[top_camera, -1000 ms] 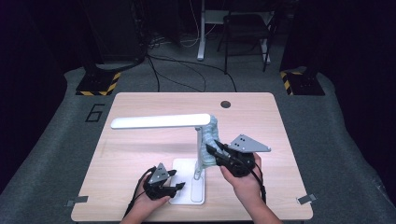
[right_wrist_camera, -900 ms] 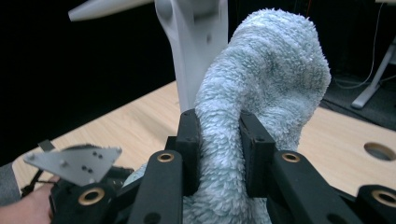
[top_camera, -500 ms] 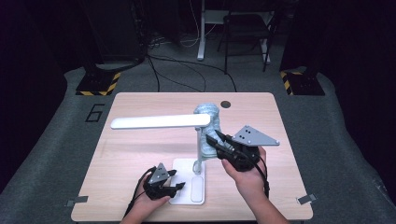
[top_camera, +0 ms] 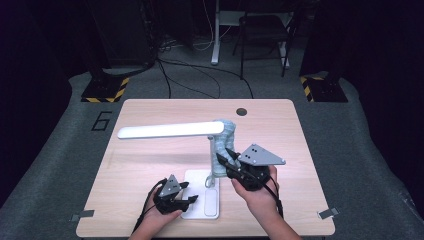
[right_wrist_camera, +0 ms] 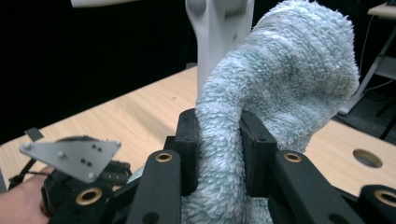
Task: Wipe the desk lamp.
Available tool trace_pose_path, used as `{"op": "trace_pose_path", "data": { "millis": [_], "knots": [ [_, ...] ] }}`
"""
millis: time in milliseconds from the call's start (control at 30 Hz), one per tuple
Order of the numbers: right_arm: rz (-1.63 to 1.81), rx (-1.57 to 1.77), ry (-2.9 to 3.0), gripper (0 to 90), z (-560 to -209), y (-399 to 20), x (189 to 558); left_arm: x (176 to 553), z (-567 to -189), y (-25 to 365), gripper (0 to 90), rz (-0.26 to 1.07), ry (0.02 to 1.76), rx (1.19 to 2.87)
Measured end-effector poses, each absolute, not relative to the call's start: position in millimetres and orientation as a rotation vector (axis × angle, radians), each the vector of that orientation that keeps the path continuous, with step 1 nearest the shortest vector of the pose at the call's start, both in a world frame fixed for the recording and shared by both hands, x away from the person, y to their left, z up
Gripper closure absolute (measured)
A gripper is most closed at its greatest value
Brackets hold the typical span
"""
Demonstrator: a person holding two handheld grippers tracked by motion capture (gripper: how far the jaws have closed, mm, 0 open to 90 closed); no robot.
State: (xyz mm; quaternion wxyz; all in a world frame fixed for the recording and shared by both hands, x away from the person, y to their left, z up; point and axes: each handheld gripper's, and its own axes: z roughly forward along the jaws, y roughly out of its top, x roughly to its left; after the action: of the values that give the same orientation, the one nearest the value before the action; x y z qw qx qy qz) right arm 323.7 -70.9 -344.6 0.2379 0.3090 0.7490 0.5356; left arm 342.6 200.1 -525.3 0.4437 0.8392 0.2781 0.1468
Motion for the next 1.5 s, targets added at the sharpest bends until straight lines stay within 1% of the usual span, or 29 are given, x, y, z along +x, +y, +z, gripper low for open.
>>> {"op": "trace_pose_path", "data": {
  "millis": [300, 533, 1200, 1333, 1500],
  "knots": [
    [1.446, 0.887, 2.096, 71.9, -373.9, -70.3, 326.6, 342.6, -525.5, 200.0, 37.7, 0.364, 0.693, 2.077],
    [1.435, 0.941, 2.144, 72.1, -403.4, -71.8, 332.8, 341.9, -525.6, 199.7, 37.7, 0.347, 0.699, 2.075],
    [1.340, 1.027, 2.306, 72.6, -492.7, -67.1, 339.2, 342.1, -525.5, 199.8, 37.7, 0.351, 0.697, 2.077],
    [1.356, 1.035, 2.316, 72.8, -501.8, -67.6, 338.8, 342.0, -525.6, 199.7, 37.7, 0.351, 0.699, 2.076],
    [1.356, 1.014, 2.318, 72.9, -498.4, -68.5, 340.6, 342.1, -525.5, 199.8, 37.7, 0.352, 0.696, 2.077]
  ]
}}
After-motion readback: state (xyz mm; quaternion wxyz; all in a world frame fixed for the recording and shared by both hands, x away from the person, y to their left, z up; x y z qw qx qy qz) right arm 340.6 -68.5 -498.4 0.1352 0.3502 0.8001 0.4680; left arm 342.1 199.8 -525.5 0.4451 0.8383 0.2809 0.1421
